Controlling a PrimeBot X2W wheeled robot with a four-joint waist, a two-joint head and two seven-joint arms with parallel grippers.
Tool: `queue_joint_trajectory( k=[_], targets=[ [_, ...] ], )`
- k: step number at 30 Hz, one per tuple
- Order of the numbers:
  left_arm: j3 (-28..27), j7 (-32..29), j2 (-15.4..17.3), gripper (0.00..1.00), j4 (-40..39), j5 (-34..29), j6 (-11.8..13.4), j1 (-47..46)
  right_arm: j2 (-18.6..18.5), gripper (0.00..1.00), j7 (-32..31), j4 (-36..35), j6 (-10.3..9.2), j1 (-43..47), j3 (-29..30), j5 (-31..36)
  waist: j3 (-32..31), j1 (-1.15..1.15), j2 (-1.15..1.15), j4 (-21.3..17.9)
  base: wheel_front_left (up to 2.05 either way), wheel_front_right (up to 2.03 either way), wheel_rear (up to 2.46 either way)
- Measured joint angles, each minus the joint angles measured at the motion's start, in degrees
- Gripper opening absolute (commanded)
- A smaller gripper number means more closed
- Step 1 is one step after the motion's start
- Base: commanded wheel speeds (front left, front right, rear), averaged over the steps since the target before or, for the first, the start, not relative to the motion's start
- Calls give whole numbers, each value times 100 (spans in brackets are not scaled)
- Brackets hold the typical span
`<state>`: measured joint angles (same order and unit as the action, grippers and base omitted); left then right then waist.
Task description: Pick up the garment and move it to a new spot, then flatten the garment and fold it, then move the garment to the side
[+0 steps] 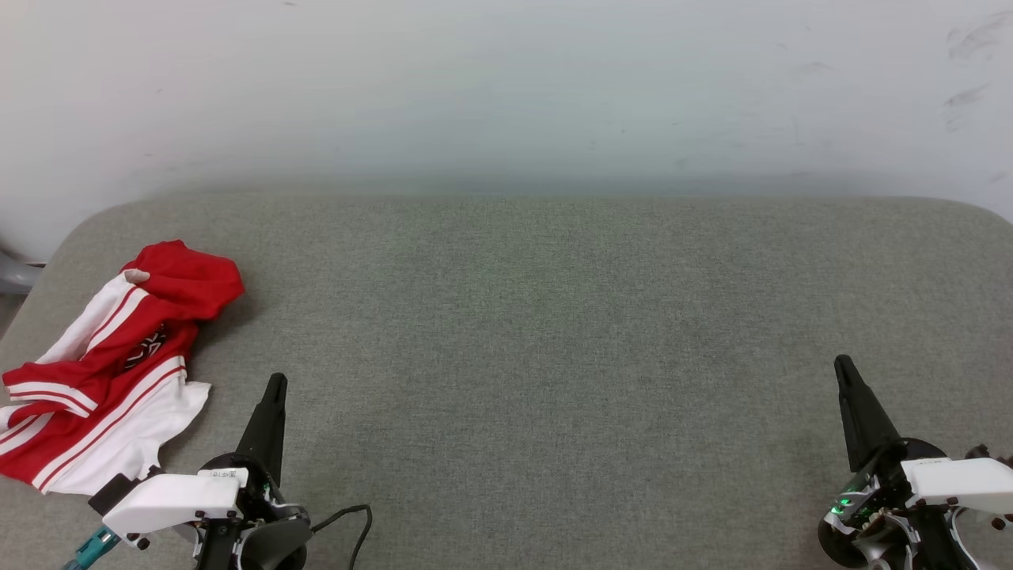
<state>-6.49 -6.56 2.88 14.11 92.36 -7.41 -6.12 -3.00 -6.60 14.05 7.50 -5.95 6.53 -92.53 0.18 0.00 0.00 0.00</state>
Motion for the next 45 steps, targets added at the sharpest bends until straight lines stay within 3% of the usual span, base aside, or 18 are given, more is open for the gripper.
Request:
queue_joint_trajectory(
  k=[19, 20, 32, 45],
  targets=[
    [1, 0, 0, 0, 0, 0, 0, 0, 0, 0, 0, 0, 0, 0, 0, 0, 0, 0, 0, 0, 0, 0, 0],
    [1, 0, 0, 100, 0, 0, 0, 0, 0, 100, 0, 0, 0, 0, 0, 0, 0, 0, 0, 0, 0, 0, 0],
    [70, 180, -26, 100, 135, -91, 8, 260, 7, 100, 172, 256, -1, 271, -34, 159, 8, 0, 0, 2, 0, 0, 0],
    [22, 524, -25, 100, -204, -1497, 146, 260, 10, 100, 515, -159, -1, 271, 8, 1605, 22, 0, 0, 15, 0, 0, 0]
  ],
)
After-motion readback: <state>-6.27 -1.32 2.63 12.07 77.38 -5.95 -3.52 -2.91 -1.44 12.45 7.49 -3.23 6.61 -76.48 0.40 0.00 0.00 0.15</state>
